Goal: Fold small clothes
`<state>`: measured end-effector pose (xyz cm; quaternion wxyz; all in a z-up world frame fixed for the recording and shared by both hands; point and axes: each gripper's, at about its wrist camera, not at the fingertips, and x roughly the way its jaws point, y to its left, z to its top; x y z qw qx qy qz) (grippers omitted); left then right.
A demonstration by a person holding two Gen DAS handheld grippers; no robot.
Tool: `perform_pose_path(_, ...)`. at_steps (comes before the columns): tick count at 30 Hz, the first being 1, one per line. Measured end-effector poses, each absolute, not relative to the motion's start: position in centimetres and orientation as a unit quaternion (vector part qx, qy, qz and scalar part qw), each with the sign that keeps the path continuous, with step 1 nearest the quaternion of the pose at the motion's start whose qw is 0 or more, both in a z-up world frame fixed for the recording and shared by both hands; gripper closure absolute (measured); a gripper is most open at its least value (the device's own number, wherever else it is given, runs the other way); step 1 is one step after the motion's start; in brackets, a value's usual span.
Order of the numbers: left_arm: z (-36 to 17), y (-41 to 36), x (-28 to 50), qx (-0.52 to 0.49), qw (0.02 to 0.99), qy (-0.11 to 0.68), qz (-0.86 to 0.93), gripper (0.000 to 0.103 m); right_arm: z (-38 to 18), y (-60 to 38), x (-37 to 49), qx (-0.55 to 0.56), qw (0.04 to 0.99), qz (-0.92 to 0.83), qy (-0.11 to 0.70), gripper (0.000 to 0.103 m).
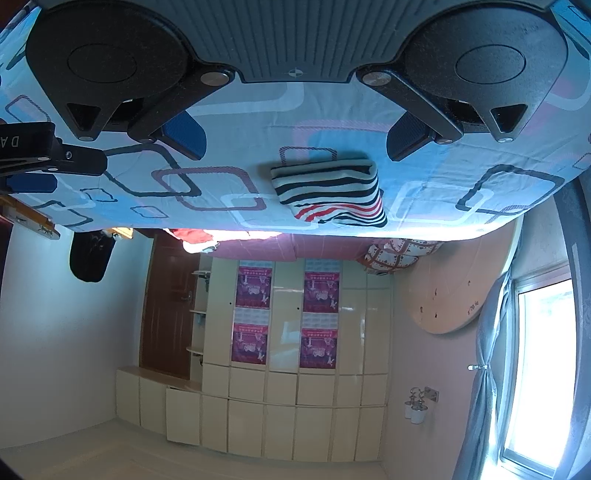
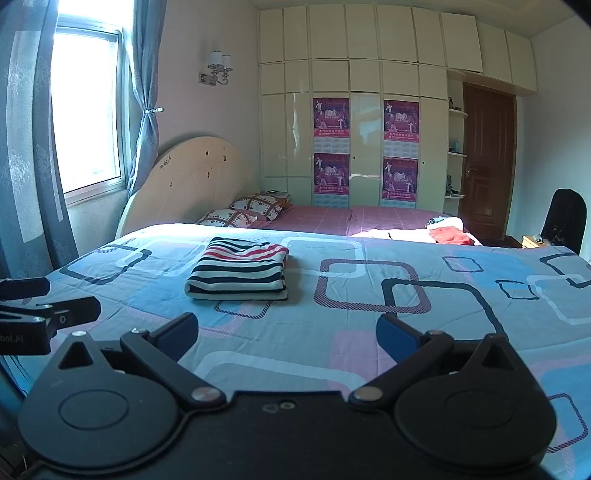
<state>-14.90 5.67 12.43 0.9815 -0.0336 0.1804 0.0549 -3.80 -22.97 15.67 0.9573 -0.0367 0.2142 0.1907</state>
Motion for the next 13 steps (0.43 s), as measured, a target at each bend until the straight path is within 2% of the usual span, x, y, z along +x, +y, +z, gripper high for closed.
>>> perform_pose_path(13, 12.82, 5.57, -14.88, -0.032, 0.985, 0.159, 0.062, 0.000, 15.88, -22.91, -3.61, -0.035, 0.958, 0.190, 0.210, 0.001)
